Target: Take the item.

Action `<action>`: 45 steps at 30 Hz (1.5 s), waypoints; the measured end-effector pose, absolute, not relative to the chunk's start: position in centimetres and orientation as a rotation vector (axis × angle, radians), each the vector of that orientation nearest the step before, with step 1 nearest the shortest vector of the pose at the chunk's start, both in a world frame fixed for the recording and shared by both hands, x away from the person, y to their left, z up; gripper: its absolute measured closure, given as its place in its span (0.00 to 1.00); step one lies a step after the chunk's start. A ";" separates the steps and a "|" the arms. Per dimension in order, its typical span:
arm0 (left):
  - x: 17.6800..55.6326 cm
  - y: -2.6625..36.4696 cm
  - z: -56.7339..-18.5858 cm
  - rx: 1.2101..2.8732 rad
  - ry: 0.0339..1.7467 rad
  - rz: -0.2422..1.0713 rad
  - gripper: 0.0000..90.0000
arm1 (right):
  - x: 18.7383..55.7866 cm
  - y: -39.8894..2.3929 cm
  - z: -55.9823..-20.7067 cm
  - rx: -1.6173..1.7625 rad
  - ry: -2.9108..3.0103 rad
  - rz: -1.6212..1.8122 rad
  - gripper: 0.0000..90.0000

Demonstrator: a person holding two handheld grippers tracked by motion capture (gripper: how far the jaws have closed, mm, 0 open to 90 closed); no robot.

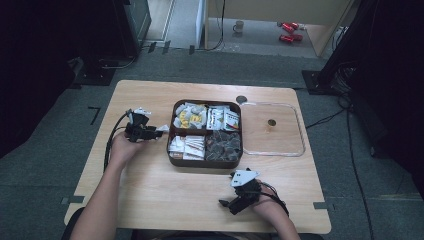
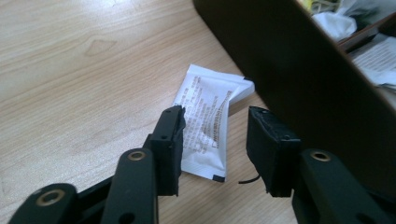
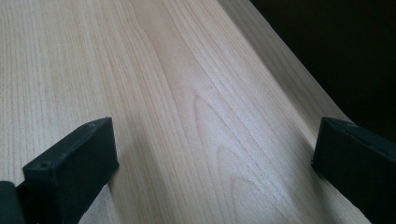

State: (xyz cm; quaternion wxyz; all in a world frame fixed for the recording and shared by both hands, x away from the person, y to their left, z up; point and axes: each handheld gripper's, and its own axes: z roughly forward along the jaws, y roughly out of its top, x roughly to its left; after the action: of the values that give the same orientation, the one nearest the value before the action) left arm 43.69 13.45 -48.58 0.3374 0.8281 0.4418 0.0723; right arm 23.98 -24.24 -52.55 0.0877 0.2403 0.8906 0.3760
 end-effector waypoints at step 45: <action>40.0 18.8 -47.7 2.059 1.145 0.317 0.50 | 24.1 -24.3 -52.5 0.703 2.661 1.123 0.00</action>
State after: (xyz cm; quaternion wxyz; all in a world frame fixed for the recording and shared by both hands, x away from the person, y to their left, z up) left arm 40.04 18.81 -47.74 0.3732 0.8036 0.4468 0.1238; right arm 24.11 -24.27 -52.54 0.0845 0.2356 0.8919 0.3766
